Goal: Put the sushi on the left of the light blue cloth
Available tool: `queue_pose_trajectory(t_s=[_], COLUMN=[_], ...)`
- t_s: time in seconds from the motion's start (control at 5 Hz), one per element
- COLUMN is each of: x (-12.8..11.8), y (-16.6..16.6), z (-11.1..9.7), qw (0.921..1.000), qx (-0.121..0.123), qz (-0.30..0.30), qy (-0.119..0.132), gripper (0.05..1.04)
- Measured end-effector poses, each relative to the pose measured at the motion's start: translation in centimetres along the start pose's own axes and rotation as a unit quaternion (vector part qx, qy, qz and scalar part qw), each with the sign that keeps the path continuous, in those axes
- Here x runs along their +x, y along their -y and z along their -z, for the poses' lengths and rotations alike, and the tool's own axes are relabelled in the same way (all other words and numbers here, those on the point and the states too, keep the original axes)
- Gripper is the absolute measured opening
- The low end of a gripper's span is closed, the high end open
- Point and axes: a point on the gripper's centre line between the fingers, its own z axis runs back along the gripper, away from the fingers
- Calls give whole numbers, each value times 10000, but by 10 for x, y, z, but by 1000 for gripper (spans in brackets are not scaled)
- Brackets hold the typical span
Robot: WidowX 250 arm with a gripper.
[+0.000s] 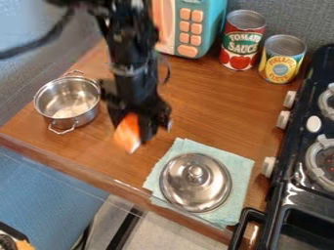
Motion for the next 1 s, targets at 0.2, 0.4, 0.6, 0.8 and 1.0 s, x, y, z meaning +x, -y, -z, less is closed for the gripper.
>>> queue_pose_trajectory(t_s=[0.2,0.4,0.6,0.8,1.0], x=[-1,-2,1,-1,2], y=[-5,-3,-4,-4,-1], z=[15,35,39,39,26], qw=[9999,9990,9988,9984,9984], qx=[-18,-92,-77,-61,76], qz=[42,240,285,330,438], qy=[-101,-352,-401,-450,-349], gripper=[587,587,636,925,1011])
